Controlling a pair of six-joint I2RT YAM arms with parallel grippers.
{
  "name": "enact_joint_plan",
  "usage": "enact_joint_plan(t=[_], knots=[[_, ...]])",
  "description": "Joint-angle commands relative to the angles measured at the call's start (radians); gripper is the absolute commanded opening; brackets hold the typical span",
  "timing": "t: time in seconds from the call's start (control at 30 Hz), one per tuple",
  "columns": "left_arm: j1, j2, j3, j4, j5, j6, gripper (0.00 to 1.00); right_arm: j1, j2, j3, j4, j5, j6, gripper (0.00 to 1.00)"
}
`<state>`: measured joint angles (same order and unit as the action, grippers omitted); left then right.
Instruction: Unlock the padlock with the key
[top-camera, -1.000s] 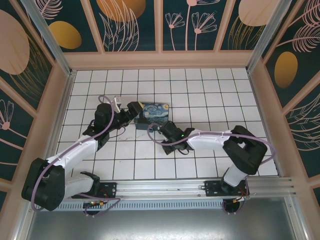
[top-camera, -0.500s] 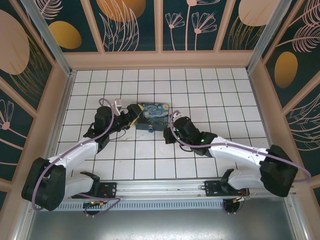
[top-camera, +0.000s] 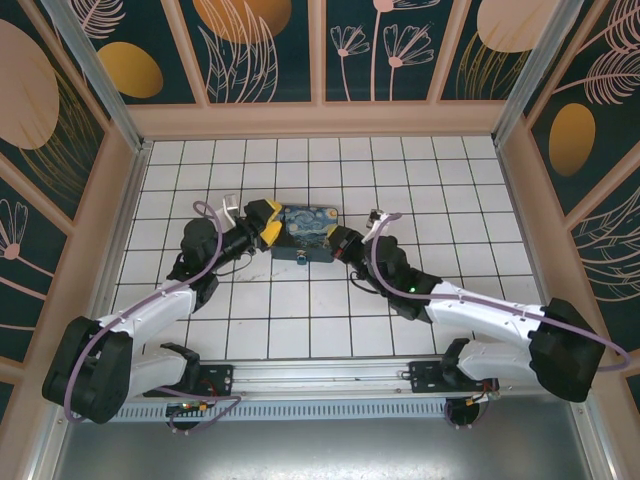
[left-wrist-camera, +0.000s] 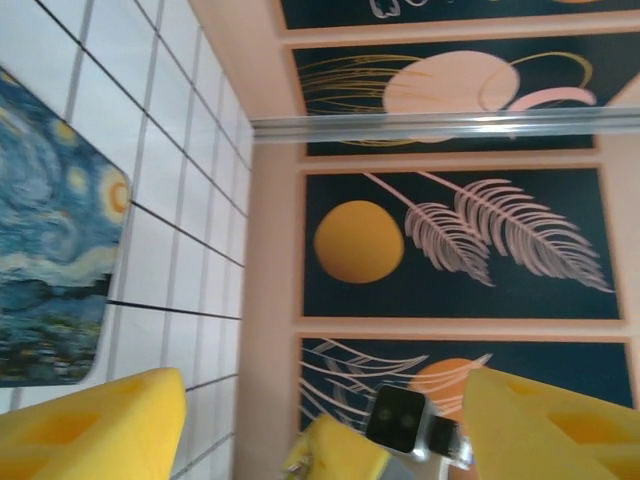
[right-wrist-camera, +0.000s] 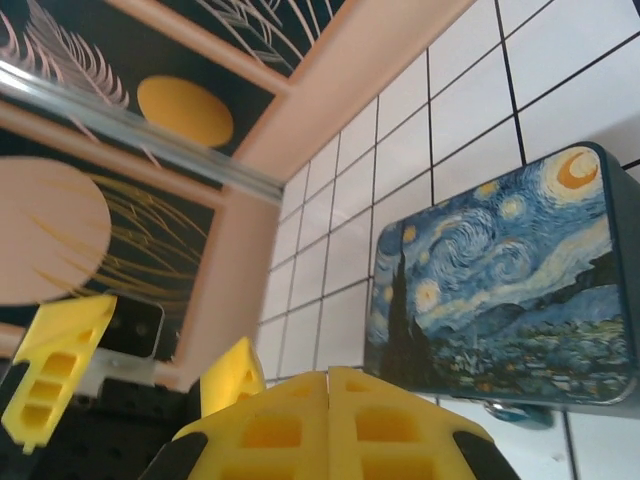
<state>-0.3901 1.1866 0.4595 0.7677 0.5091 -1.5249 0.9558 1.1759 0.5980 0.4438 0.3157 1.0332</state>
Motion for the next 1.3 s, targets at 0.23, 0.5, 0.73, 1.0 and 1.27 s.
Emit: enact_joint_plan(t=[0.23,0.5,0.73,1.0,1.27], knots=[[-0.048,0.067,-0.01,0.246,0.031,-0.06,0.67,0.024,0.074,0.033,0.169,0.209,0.324,0.0],[-0.122,0.122,0.008,0.267,-0.009,-0.003,0.67,0.024,0.11,0.025,0.226,0.246,0.441,0.0],[-0.157,0.177,0.005,0.331,-0.027,-0.008,0.66,0.024,0.152,0.03,0.261,0.23,0.487,0.0],[-0.179,0.222,0.001,0.397,-0.035,-0.015,0.65,0.026,0.197,0.026,0.32,0.213,0.551,0.0],[-0.19,0.256,-0.01,0.473,-0.03,-0.025,0.63,0.026,0.274,0.061,0.381,0.18,0.584,0.0]])
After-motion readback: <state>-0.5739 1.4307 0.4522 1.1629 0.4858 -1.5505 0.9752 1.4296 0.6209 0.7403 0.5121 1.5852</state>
